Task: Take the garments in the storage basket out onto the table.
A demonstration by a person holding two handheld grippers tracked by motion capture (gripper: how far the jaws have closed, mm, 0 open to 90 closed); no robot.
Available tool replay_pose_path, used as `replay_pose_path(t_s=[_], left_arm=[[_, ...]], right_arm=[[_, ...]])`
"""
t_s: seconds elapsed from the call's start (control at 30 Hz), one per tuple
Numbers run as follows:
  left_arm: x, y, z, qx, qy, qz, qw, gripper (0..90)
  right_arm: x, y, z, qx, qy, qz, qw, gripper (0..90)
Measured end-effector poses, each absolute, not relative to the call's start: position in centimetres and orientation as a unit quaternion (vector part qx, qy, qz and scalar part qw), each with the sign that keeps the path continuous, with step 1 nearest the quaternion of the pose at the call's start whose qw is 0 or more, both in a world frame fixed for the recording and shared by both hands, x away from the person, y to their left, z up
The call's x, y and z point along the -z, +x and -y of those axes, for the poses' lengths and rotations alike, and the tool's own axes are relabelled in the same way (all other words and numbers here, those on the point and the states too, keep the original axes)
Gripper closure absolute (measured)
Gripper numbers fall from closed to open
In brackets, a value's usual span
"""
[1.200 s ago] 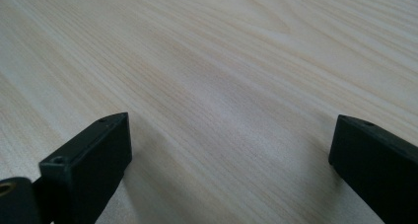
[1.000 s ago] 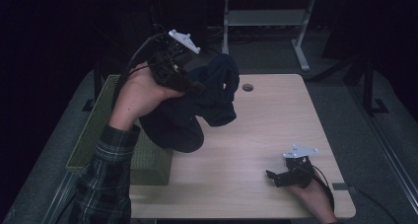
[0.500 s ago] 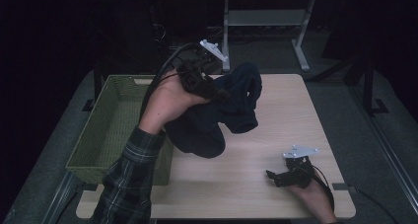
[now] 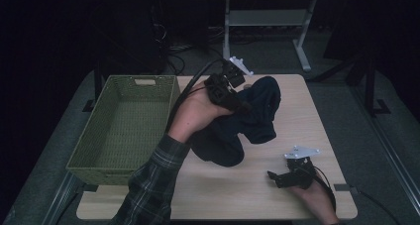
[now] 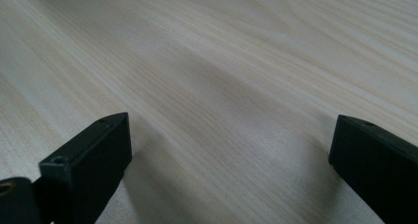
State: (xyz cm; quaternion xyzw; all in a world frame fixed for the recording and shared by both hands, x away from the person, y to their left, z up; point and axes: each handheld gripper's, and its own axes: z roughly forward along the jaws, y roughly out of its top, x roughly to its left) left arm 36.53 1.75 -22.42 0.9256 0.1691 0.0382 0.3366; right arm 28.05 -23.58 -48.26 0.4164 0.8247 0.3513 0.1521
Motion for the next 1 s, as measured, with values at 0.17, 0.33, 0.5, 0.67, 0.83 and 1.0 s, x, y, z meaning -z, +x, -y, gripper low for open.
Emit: replay_pose_path(t_s=[0.17,0.33,0.5,0.67,0.83,1.0], left_arm=[[24.0,36.7,-0.2,-0.031,0.928,-0.168,0.331,69.4],[25.3,37.0,1.2,-0.027,0.929,-0.172,0.327,69.4],[26.7,37.4,2.2,-0.017,0.929,-0.176,0.325,69.3],[28.5,38.0,3.2,-0.002,0.929,-0.178,0.325,69.3],[30.5,38.7,4.0,0.01,0.929,-0.178,0.324,69.2],[32.4,39.6,4.6,0.018,0.93,-0.183,0.319,69.2]], right_arm=[[48.3,28.0,23.6,-0.351,0.416,-0.825,0.152,2.3],[48.3,28.0,23.6,-0.352,0.416,-0.825,0.15,2.3],[48.3,28.1,23.6,-0.352,0.415,-0.825,0.151,2.3],[48.3,28.0,23.6,-0.352,0.416,-0.825,0.151,2.3],[48.3,28.0,23.6,-0.351,0.417,-0.825,0.151,2.3],[48.3,28.0,23.6,-0.352,0.416,-0.825,0.152,2.3]])
